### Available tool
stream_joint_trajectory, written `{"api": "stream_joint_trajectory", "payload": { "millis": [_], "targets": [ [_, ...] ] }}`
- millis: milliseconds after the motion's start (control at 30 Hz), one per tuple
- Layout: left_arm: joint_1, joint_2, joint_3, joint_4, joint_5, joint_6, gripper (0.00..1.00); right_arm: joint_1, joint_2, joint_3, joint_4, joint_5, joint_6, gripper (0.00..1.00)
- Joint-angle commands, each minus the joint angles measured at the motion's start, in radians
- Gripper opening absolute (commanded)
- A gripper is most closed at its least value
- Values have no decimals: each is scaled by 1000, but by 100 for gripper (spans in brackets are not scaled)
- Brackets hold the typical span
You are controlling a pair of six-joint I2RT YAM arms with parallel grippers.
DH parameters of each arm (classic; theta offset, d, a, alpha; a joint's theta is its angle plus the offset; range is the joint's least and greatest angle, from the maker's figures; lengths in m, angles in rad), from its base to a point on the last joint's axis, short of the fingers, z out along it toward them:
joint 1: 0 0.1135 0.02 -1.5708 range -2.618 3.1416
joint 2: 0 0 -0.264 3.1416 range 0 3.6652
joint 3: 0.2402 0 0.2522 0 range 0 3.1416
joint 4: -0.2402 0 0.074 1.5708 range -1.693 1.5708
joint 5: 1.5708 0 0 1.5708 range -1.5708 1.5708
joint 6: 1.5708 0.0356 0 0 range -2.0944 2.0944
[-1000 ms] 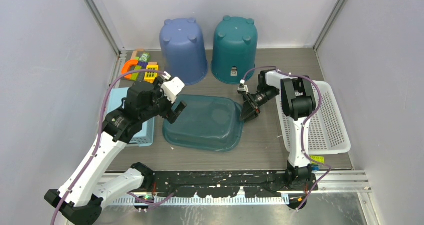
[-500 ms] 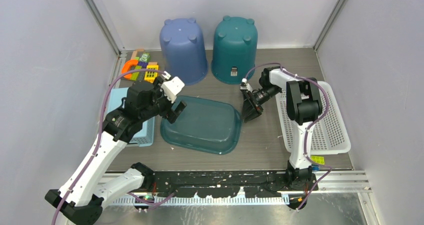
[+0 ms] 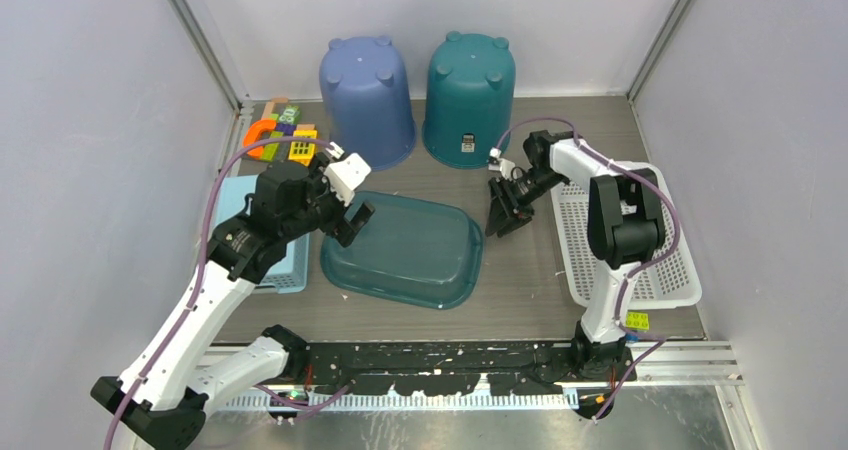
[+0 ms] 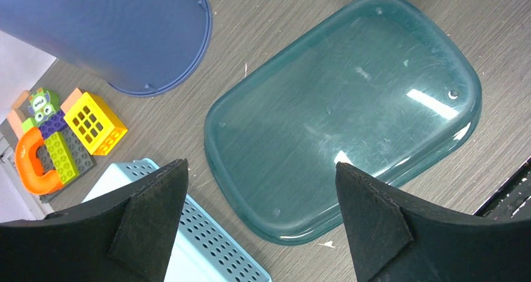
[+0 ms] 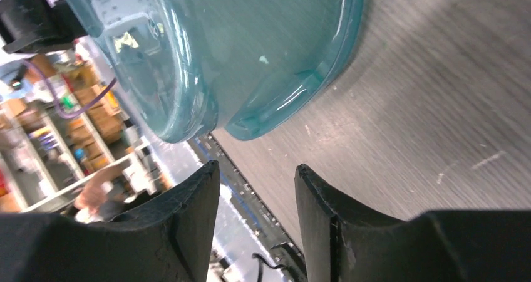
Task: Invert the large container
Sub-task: Turn the container upside down at the center of the board, then move the container to the center of the board.
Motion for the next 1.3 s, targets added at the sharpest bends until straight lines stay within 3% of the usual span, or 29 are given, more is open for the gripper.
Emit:
{"api": "stream_joint_trajectory", "payload": {
  "millis": [0,367,567,867,1267],
  "targets": [
    [4,2,2,32,34,8,89,37,-117,-44,147,121,54,52],
    [4,1,-2,26,38,19,89,124,-200,-145,323,322,119,51],
    [4,-5,-6,27,32,21,89,124,-152,-164,357,320,160,49],
    [5,-3,-13,33,30,21,89,125,-88,-167,386,301,192,38],
    [14,0,-23,43,34,20,89,126,-50,-150,391,295,215,35]
  ]
}}
